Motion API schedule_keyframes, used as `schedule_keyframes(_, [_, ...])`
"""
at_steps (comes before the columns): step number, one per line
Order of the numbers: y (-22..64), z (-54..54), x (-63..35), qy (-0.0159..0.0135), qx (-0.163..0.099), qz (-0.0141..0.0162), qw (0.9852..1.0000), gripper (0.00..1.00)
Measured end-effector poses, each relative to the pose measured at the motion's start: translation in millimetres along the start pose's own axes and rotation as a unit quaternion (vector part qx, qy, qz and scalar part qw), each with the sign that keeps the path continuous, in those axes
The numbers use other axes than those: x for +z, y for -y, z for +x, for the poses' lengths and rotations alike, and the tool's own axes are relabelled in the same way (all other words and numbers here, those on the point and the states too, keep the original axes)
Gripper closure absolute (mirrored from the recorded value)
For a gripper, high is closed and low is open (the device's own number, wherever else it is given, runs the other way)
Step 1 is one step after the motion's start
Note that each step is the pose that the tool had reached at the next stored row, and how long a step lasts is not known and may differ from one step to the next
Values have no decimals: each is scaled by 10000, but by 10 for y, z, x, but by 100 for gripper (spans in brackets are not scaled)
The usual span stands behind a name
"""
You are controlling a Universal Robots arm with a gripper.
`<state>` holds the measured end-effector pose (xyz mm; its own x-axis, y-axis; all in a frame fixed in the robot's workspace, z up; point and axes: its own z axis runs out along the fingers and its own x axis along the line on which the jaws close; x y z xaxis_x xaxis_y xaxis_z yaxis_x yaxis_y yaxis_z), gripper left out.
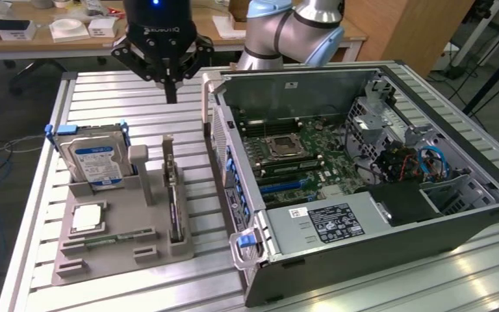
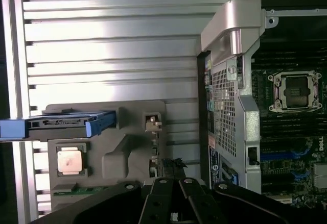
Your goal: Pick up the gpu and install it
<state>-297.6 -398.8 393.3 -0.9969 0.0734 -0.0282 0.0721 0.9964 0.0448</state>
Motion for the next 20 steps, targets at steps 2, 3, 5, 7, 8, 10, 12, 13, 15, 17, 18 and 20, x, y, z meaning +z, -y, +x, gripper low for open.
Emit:
schedule_keyframes(2, [3,44,-1,1,0,0,10000,89])
schedule_keyframes(3, [5,62,-1,1,0,0,10000,89])
schedule_keyframes(5, [6,84,-2,0,-1,0,10000,89])
schedule_keyframes(7, [6,84,-2,1,-1,0,10000,89])
schedule_keyframes(8, [6,84,-2,1,-1,0,10000,89])
schedule_keyframes(10, [6,84,-3,0,-1,0,10000,89])
schedule_keyframes(12, [6,85,-3,0,-1,0,10000,89])
schedule_keyframes(13, [6,85,-2,0,-1,0,10000,89])
schedule_keyframes(15, [6,85,-3,0,-1,0,10000,89])
schedule_keyframes(17, [6,85,-3,0,-1,0,10000,89])
schedule_keyframes(18, [6,85,-3,0,-1,0,10000,89])
schedule_keyframes(20, [6,85,-2,0,-1,0,10000,89])
